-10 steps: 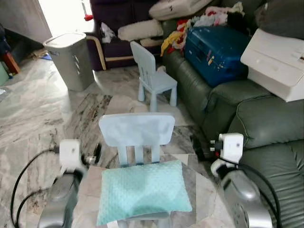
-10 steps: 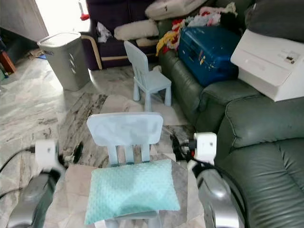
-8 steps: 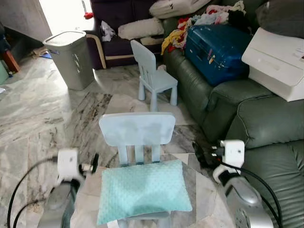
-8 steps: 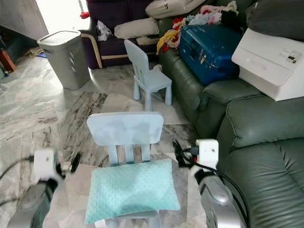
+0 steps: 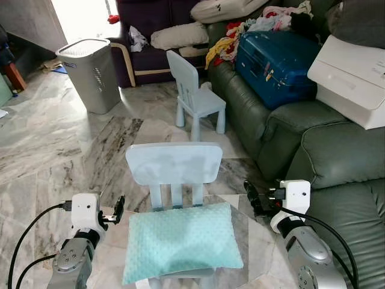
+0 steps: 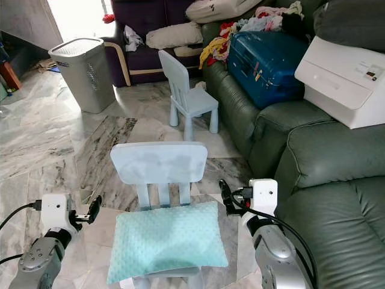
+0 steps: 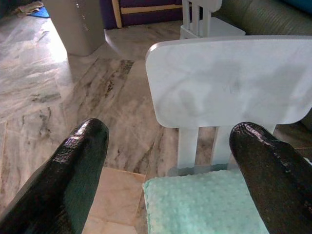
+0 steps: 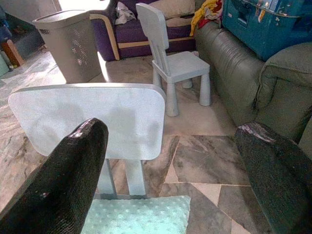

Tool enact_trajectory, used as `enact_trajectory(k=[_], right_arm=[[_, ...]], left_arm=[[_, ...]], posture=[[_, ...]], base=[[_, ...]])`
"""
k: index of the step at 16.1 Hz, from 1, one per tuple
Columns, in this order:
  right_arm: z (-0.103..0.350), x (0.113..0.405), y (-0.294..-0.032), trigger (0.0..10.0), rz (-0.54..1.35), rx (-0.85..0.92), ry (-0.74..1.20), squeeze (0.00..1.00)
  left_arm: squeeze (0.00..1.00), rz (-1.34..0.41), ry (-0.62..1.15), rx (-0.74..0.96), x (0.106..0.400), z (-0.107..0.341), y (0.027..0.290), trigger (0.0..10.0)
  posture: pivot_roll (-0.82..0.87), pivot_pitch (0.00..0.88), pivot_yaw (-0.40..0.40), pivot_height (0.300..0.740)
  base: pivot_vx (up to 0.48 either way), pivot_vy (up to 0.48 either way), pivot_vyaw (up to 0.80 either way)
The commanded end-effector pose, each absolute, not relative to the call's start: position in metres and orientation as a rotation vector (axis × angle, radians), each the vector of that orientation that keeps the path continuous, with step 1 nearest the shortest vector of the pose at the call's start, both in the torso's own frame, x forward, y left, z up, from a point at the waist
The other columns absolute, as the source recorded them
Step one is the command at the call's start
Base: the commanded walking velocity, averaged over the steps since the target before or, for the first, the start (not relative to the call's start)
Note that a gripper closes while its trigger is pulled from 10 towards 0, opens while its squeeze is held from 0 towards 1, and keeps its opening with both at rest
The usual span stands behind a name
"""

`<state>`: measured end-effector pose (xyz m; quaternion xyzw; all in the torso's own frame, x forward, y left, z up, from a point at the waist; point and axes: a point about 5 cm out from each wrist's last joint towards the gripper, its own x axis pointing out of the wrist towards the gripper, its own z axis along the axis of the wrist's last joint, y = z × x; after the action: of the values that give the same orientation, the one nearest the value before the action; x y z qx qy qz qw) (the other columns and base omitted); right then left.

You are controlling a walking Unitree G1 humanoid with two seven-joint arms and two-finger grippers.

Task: Move the pillow to the sofa

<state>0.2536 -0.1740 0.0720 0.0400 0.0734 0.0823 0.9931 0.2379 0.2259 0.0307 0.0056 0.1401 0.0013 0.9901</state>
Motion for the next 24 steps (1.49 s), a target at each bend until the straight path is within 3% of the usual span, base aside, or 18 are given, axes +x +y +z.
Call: enact_trajectory(k=[1,19,24], right_arm=[[0.074,0.253,-0.173,10.0,0.17,0.079,0.136,0.0],[0.074,0.256,-0.167,10.0,0.183,0.083,0.134,0.0],[0.074,0.261,-0.168,10.0,0.188,0.076,0.128,0.0]], left_arm=[[0.0,-0.007,0.287,0.026,0.237,0.029,0.228,10.0],[0.0,0.006,0.345,0.036,0.235,0.0,0.246,10.0],[0.0,0.035,0.394,0.044,0.23,-0.011,0.259,10.0]], posture=[[-0.11,0.0,0.036,0.74],[-0.1,0.0,0.037,0.566],[-0.1,0.0,0.036,0.557]], base=[[0.0,0.0,0.0],[0.0,0.0,0.0],[0.0,0.0,0.0]])
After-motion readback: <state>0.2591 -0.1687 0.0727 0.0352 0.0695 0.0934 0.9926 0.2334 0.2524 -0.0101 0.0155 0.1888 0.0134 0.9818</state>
